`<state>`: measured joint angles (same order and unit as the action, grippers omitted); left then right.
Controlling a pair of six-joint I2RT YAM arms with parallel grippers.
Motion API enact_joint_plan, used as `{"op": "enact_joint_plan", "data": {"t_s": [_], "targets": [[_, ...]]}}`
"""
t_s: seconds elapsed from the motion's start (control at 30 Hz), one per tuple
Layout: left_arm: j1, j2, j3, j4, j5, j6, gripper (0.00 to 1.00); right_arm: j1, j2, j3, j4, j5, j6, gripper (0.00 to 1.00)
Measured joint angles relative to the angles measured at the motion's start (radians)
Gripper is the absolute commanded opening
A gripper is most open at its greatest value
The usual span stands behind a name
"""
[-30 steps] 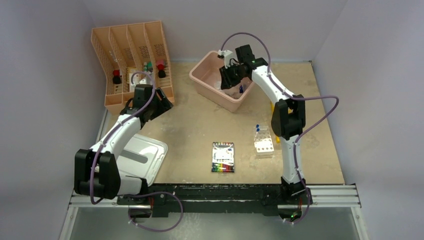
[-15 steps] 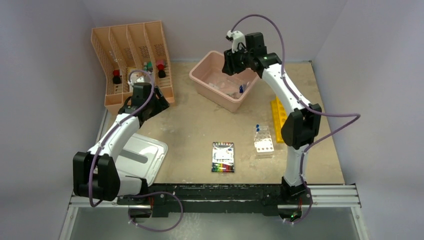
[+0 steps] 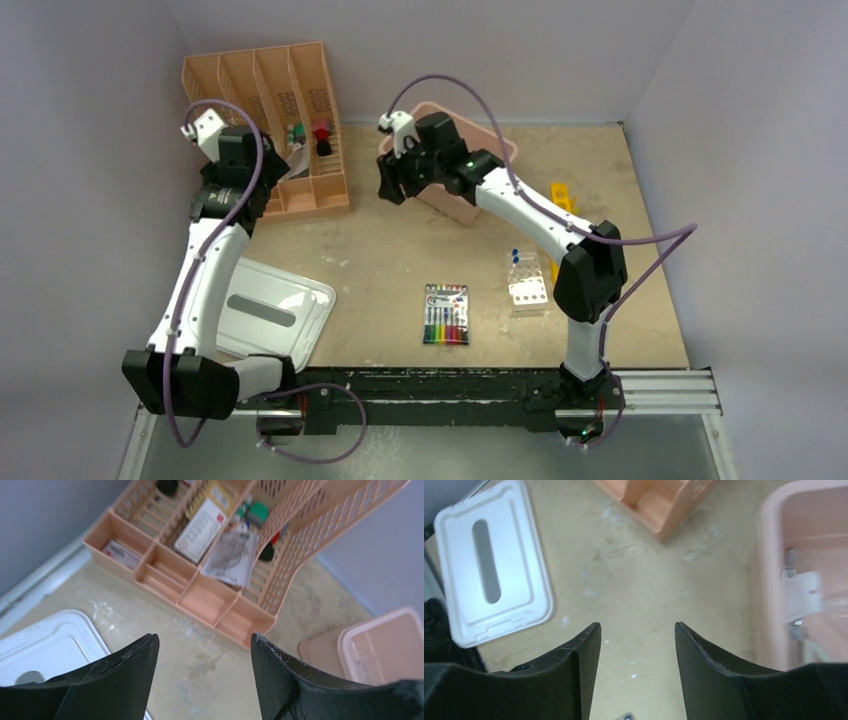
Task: Organize the chemistry lab equipment
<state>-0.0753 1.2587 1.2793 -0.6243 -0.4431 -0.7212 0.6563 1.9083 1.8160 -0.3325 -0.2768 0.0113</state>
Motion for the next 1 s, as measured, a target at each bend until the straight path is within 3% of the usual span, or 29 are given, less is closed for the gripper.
{"op": "enact_joint_plan", "data": {"t_s": [0.2, 0.33, 0.67, 1.0], "targets": [[0.001, -0.079, 0.137, -0.053, -0.16, 0.024, 0.67, 0.124, 0.025, -0.076, 0.043, 0.037, 0.051, 0.58], [0.001, -0.094, 0.225, -0.06, -0.182, 0.057, 0.67, 0.19, 0.092, -0.074, 0.081, 0.078, 0.047, 0.58], [-0.013, -0.13, 0.306, -0.049, -0.01, 0.137, 0.67, 0.34, 0.287, -0.022, 0.109, 0.121, -0.069, 0.6], [-0.051, -0.188, 0.242, -0.055, 0.027, 0.121, 0.66, 0.433, 0.41, 0.127, 0.135, 0.121, -0.101, 0.49]]}}
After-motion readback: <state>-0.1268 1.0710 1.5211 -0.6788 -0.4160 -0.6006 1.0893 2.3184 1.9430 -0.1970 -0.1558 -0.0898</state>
